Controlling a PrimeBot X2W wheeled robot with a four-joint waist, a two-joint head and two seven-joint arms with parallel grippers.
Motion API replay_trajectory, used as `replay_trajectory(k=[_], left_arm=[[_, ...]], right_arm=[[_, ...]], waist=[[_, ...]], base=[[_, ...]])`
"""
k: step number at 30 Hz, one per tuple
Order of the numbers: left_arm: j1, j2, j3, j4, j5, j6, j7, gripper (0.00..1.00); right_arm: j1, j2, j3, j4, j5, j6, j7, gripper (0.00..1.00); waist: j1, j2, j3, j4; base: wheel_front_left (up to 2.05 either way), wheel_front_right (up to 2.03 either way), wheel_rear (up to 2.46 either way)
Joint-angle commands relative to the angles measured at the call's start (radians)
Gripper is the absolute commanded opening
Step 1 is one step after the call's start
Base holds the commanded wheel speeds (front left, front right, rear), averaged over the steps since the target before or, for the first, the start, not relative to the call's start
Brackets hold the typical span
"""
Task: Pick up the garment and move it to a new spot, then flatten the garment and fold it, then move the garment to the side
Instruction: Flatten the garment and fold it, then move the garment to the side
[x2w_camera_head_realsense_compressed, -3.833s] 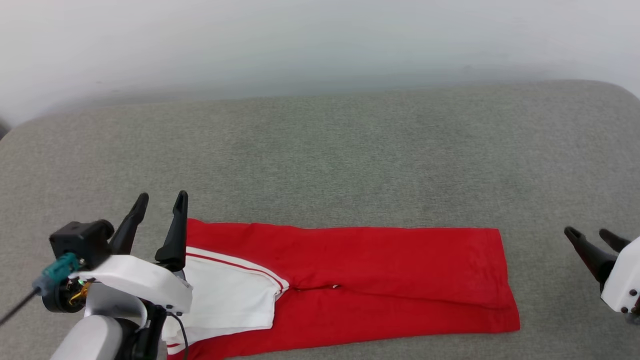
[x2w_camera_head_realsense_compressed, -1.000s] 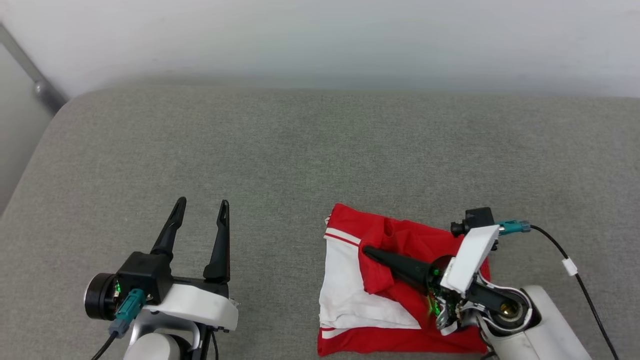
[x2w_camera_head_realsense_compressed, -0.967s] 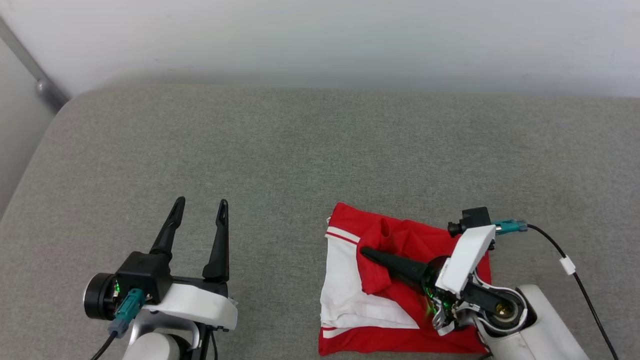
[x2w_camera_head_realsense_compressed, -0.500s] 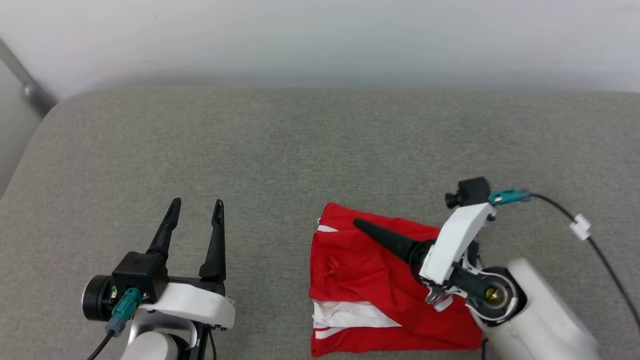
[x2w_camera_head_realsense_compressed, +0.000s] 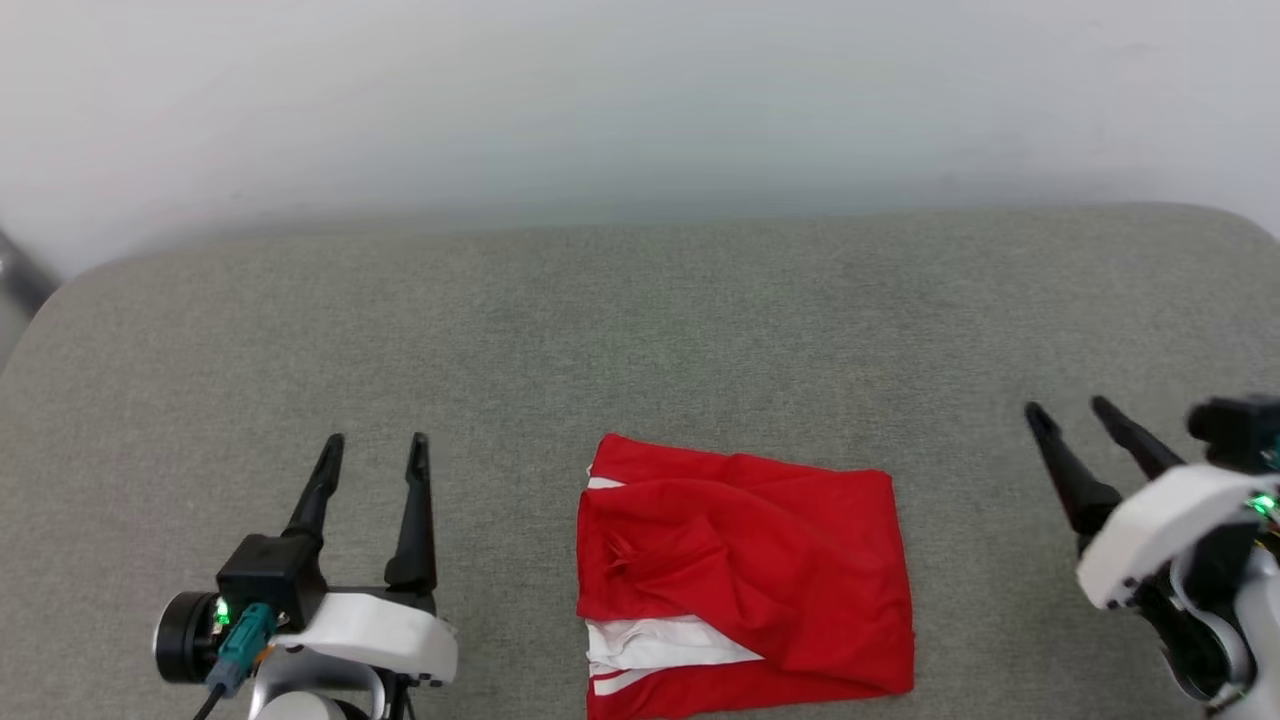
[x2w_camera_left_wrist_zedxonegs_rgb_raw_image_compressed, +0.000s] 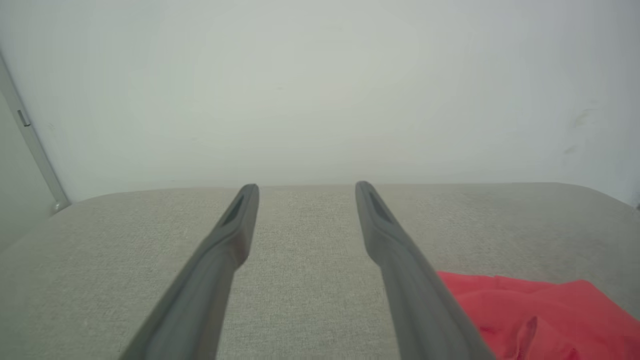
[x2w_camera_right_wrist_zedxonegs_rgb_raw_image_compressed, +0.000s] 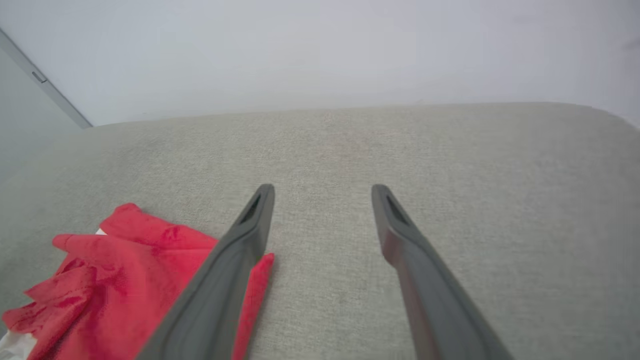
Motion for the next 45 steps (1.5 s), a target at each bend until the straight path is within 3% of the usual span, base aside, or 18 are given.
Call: replay_trajectory(k=[1, 10, 23, 38, 45], left_arm=[[0.015, 0.003, 0.01, 0.006, -0.004, 0.009, -0.005, 1.0], [0.082, 0.016, 0.017, 0.031, -0.015, 0.018, -0.009, 1.0], [0.136, 0.02, 0.028, 0.011, -0.026, 0.03, -0.012, 1.0], [0.107, 0.024, 0.043, -0.004, -0.028, 0.036, -0.014, 1.0], [0.104, 0.011, 0.058, -0.03, -0.035, 0.053, -0.016, 1.0]], right_arm=[[0.042, 0.01, -0.047, -0.023, -0.037, 0.0, -0.026, 1.0], [0.24, 0.092, -0.173, -0.239, -0.197, 0.0, -0.142, 1.0], [0.351, 0.181, -0.212, -0.434, -0.278, 0.0, -0.09, 1.0], [0.372, 0.214, -0.237, -0.483, -0.31, 0.0, -0.058, 1.0], [0.335, 0.166, -0.359, -0.394, -0.182, 0.0, 0.051, 1.0]], waist=[[0.0, 0.0, -0.011, -0.011], [0.0, 0.0, -0.059, -0.034], [0.0, 0.0, -0.067, -0.021], [0.0, 0.0, -0.053, -0.024], [0.0, 0.0, -0.04, -0.017]], base=[[0.0, 0.0, 0.0], [0.0, 0.0, 0.0], [0.0, 0.0, 0.0], [0.0, 0.0, 0.0], [0.0, 0.0, 0.0]])
